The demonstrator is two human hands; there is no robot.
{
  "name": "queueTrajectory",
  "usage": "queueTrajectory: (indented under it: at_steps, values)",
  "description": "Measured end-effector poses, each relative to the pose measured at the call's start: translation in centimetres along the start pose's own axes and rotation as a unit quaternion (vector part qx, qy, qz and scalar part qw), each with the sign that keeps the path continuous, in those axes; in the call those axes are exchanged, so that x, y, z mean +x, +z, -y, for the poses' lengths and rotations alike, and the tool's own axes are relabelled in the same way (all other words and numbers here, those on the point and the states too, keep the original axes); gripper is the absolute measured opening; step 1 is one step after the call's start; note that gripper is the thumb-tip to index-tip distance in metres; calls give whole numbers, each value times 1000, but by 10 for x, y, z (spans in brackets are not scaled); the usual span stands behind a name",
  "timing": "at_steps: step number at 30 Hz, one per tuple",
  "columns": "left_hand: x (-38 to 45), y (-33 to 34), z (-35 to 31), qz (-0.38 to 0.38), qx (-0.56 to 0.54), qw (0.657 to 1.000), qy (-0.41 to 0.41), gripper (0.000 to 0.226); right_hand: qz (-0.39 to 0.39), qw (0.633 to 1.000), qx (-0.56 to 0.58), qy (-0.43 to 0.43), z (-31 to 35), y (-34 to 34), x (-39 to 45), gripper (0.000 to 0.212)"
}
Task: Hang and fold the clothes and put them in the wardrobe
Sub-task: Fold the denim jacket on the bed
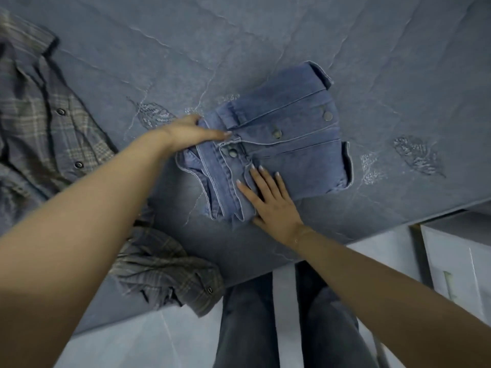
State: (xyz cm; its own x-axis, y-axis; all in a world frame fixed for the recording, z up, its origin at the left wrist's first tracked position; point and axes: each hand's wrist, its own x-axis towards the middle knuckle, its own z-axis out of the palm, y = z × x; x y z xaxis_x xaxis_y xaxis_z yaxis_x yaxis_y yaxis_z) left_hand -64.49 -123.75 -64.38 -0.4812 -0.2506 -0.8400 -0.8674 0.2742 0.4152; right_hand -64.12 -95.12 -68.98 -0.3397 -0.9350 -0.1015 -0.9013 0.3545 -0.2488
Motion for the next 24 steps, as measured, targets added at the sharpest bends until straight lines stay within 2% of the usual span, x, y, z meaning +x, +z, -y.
queueTrajectory:
  at_steps: [2, 5, 7, 9, 11, 13, 15, 16, 18, 20, 22, 24]
  values:
    - [-3, 7, 3, -11, -46, 999, 9, 87, -32, 999, 39, -14, -10, -2, 4, 86]
    - [-12, 22, 5, -26, -180, 983, 12, 51, -63, 991, 113, -16, -17, -13, 6, 68]
    - [-25, 28, -2, -48, -220, 974, 13, 43, -42, 973, 226, 3, -21, -29, 1, 58]
    - [-41, 29, -14, -114, -213, 970, 36, 37, -38, 936, 345, 58, -30, -55, -11, 55]
    - [-63, 31, -30, -182, -231, 953, 74, 24, -74, 906, 400, 121, -38, -89, -22, 58]
    - [-90, 27, -54, -188, -269, 939, 97, 30, -105, 876, 438, 174, -44, -125, -31, 61]
    - [-112, 16, -82, -139, -264, 949, 98, 42, -115, 819, 521, 213, -50, -161, -33, 52]
    - [-126, 8, -98, -95, -240, 962, 90, 37, -118, 788, 560, 227, -54, -179, -33, 48]
    - [-145, -12, -124, 14, -181, 981, 73, 11, -126, 742, 606, 257, -64, -211, -30, 38]
    - [-155, -30, -137, 102, -181, 977, 38, 23, -130, 684, 657, 289, -81, -231, -28, 24]
    - [-153, -41, -141, 108, -191, 976, -9, 36, -90, 615, 716, 316, -103, -237, -28, 28]
    - [-140, -39, -135, 102, -192, 975, -47, 42, -38, 591, 727, 346, -124, -224, -25, 35]
